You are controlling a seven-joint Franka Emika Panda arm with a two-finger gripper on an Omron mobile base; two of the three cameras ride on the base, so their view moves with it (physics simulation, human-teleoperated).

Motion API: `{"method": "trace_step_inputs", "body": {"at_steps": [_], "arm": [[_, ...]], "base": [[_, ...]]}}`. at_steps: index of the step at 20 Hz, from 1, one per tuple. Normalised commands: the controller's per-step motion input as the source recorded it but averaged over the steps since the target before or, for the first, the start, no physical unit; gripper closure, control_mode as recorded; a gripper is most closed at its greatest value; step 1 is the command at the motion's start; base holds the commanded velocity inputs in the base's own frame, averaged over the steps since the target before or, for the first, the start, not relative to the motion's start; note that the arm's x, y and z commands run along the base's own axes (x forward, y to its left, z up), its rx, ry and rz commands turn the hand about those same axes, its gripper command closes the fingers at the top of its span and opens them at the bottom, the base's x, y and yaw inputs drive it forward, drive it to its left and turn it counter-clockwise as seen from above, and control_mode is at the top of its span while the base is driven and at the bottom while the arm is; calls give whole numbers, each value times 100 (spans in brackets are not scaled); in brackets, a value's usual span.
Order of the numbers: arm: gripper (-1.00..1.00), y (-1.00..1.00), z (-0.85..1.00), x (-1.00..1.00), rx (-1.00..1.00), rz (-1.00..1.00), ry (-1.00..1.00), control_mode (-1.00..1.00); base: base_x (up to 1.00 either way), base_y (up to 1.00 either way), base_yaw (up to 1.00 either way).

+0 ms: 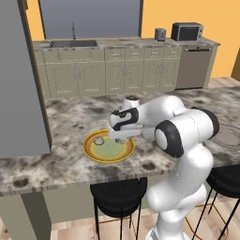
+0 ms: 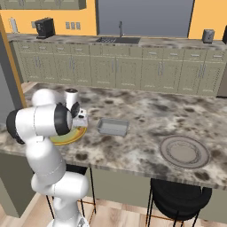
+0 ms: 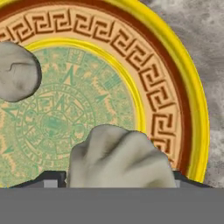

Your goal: Place two dumplings into each of the tupperware containers and then place the containers in the fridge.

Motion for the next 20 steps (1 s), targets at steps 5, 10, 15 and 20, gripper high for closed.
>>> {"method": "trace_step_inputs", "body": {"at_steps": [5,10,15,20], "arm": [[100,-65,7,5,0,0,0,-100],[100,-66,15,25,0,0,1,-100],[100,-55,24,17,0,0,2,-100],[100,-69,2,28,0,0,6,-100]], "base": [[0,0,0],[0,0,0],[0,0,0],[0,0,0]]}}
